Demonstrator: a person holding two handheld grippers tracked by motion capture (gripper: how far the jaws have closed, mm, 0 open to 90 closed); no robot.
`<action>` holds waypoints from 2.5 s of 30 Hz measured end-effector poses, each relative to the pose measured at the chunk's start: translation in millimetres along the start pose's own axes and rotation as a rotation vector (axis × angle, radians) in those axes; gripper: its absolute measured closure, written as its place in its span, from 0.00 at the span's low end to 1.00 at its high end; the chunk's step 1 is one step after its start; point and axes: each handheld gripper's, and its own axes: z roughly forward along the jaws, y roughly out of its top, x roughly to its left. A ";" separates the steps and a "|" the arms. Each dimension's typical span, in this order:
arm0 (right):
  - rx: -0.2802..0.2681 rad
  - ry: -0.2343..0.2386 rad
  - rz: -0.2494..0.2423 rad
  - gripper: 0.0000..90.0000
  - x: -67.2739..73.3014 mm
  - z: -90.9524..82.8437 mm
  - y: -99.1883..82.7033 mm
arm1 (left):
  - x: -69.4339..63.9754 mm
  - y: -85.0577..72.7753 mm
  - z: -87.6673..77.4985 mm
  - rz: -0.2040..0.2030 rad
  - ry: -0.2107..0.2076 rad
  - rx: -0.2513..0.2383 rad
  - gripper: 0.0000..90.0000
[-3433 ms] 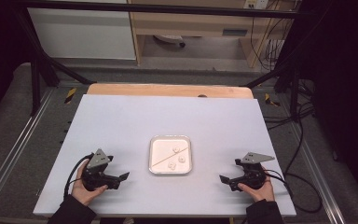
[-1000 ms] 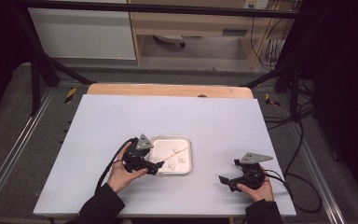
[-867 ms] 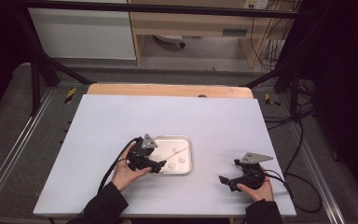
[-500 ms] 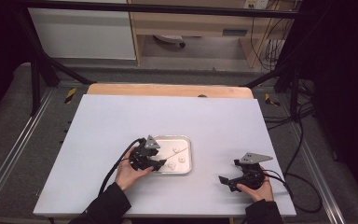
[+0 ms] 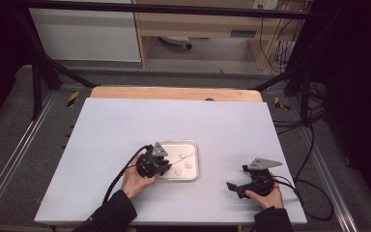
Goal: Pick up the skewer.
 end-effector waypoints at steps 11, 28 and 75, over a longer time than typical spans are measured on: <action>0.000 0.001 0.002 0.02 0.2 0.3 0.1 | -1.5 -0.4 0.4 -0.004 0.000 -0.003 0.97; 0.000 0.002 0.000 0.02 0.3 0.3 0.2 | -0.1 -3.8 -9.9 -0.024 -0.028 -0.081 0.99; 0.044 -0.183 -0.424 0.06 49.2 12.7 43.2 | -36.6 15.8 -33.9 0.084 -0.085 -0.103 0.98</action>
